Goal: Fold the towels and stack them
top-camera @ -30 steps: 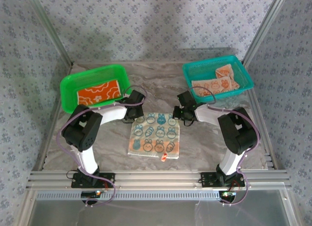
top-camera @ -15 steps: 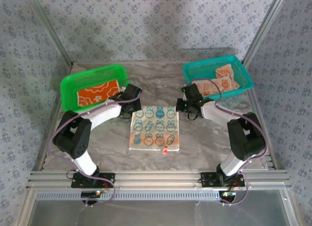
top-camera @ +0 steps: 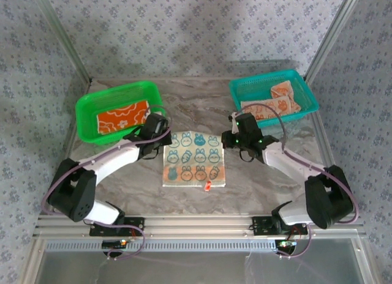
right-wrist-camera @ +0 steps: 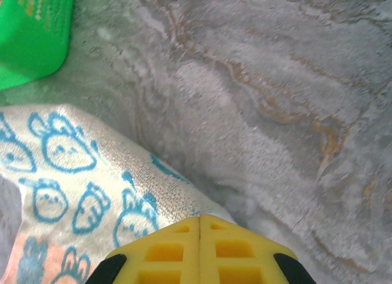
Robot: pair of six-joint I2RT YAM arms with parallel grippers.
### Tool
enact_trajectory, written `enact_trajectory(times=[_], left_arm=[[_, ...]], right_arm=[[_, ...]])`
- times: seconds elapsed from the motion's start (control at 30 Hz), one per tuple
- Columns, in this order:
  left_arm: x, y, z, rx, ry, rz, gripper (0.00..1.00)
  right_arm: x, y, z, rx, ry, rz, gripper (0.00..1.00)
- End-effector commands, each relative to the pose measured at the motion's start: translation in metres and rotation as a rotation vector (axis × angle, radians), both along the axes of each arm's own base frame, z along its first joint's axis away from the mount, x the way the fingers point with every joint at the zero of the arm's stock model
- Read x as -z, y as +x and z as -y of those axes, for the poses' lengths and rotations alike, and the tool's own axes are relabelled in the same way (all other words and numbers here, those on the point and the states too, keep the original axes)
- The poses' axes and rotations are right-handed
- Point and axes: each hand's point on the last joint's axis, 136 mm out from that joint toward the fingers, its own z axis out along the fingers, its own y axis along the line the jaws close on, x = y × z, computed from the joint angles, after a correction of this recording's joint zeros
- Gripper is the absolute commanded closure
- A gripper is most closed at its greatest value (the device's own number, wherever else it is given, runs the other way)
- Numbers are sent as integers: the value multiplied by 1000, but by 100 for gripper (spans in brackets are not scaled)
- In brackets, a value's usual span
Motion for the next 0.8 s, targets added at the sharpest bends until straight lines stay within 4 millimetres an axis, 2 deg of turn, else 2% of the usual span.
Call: enact_trajectory(times=[0.0,0.23,0.53,0.73,0.77], left_arm=[[-12,-6,4,44,-39,69,100],[-5,-41,1,86,-40,106,100],[-2,-79,-3,101,3,192,100],[8,-91,-2,124,19,190,100],[10,-92,-2,127,19,185,100]], right_arm=[[-2,-17,0,-15,-23,37,100],[6,-52,5,-16,-37,54,100],[16,-85,15,-3,-34,54,100],[23,-88,16,29,-14,35,100],[23,-87,16,43,-11,30,97]])
